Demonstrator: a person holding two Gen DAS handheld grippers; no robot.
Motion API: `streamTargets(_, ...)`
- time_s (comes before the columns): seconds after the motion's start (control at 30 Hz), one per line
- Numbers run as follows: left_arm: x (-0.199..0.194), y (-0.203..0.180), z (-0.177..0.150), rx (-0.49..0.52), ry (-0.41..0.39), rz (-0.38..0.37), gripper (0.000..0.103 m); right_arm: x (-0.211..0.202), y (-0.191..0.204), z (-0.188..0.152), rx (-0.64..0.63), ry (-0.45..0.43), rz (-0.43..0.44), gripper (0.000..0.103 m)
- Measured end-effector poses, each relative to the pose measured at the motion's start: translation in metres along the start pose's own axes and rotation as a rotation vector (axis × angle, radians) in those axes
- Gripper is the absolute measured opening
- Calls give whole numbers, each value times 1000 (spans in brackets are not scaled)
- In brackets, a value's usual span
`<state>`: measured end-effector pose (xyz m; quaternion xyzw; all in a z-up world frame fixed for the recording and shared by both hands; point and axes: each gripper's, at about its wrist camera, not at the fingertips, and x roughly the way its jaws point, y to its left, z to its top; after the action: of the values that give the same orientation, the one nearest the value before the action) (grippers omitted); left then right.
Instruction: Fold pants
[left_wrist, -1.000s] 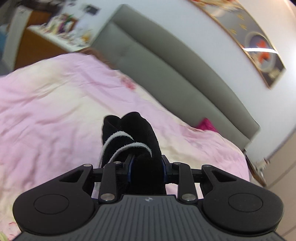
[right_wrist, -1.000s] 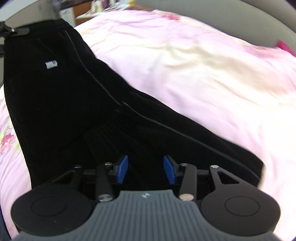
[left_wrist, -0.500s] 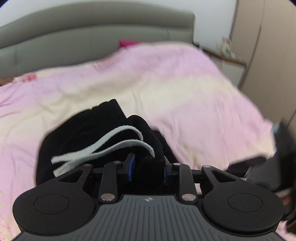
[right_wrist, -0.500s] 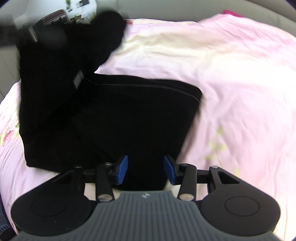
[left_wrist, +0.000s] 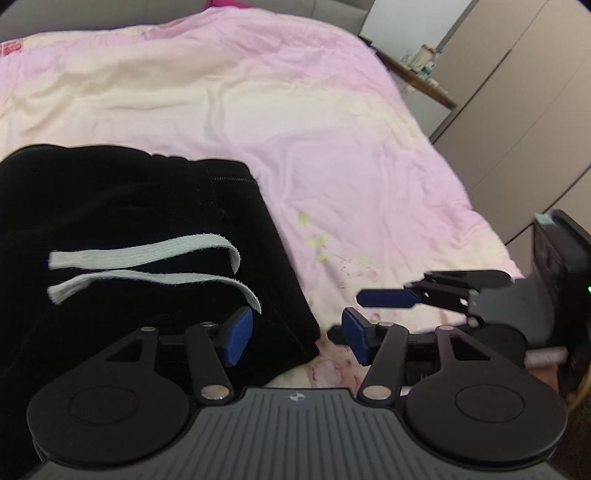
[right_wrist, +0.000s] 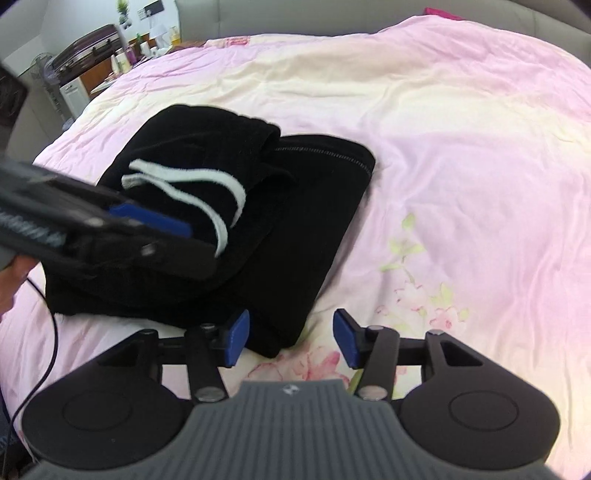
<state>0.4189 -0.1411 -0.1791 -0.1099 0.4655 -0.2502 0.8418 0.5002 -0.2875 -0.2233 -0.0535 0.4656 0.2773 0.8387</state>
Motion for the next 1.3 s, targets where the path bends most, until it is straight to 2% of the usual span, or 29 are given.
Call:
streamTargets(0.07, -20, 8, -6, 20, -24, 24, 70, -11, 3, -4, 29, -21, 2, 48)
streamTargets(0.17, -46, 32, -15, 52, -47, 132, 70, -17, 11, 3, 77, -56, 42, 49)
streamTargets(0.23, -60, 56, -17, 27, -54, 206, 70, -19, 19, 9, 99, -74, 49, 57)
streamTargets(0.3, -73, 80, -17, -17, -64, 254, 70, -15, 27, 18, 109, -84, 48, 58)
streamTargets(0.37, -87, 103, -18, -64, -85, 275, 70, -9, 30, 29, 151, -90, 73, 60)
streamTargets(0.5, -102, 143, -21, -166, -112, 275, 70, 16, 17, 53, 351, -98, 175, 70)
streamTargets(0.67, -101, 176, -26, -215, -90, 290, 70, 65, 6, 78, 514, -50, 200, 71)
streamTargets(0.77, -99, 190, -29, -232, -79, 290, 70, 92, -3, 78, 625, 4, 208, 71)
streamTargets(0.8, -100, 194, -30, -241, -78, 289, 70, 97, -7, 74, 677, 10, 239, 69)
streamTargets(0.87, -100, 200, -31, -255, -78, 288, 70, 103, -10, 68, 749, 3, 308, 44)
streamTargets(0.9, -100, 202, -32, -256, -81, 288, 70, 102, -9, 67, 766, 2, 337, 40)
streamTargets(0.93, -100, 204, -32, -258, -83, 290, 70, 98, -5, 70, 745, -4, 325, 33)
streamTargets(1.03, -101, 206, -32, -263, -107, 299, 70, 68, 27, 96, 492, -59, 236, 18)
streamTargets(1.2, -101, 205, -24, -292, -144, 302, 70, 5, 74, 145, 188, -204, 192, 14)
streamTargets(1.23, -100, 203, -20, -292, -152, 302, 69, -1, 75, 151, 162, -202, 168, 14)
streamTargets(1.3, -97, 198, -9, -281, -172, 304, 68, 2, 59, 153, 201, -164, 114, 14)
